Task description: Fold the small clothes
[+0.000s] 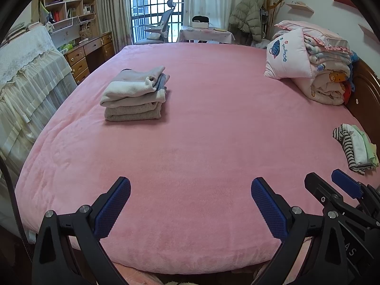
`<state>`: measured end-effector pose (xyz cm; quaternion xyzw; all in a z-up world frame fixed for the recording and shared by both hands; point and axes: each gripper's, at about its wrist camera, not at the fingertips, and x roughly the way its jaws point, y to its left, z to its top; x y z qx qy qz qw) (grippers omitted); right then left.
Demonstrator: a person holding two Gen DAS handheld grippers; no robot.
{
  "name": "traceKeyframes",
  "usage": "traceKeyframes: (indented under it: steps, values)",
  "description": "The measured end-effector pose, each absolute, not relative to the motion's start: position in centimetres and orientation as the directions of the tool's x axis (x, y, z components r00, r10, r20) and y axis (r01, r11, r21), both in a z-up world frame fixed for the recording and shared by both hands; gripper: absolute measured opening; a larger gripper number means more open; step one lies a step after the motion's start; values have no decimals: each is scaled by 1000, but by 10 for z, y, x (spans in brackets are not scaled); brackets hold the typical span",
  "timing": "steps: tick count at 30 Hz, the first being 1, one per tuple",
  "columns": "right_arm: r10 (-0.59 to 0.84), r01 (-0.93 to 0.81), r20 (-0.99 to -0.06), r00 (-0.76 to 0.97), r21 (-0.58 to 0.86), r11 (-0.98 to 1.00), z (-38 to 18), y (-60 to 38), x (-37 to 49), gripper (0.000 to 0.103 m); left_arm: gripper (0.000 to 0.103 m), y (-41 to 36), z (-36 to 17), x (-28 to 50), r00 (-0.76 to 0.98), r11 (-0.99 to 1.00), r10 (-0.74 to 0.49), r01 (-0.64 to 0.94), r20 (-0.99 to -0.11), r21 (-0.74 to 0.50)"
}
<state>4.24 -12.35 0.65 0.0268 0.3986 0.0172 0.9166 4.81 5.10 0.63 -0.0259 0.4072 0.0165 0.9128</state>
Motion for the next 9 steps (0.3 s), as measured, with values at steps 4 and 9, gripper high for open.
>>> traceKeyframes:
  steps: [4, 9]
  values:
    - [54, -11, -731, 681, 63, 998, 7, -124, 43, 63, 101, 52, 6, 49, 666, 998, 9, -51, -746, -33]
    - [53, -10, -730, 682, 62, 998, 7, -124, 43, 63, 101, 52, 6, 48, 664, 998, 10, -52, -748, -33]
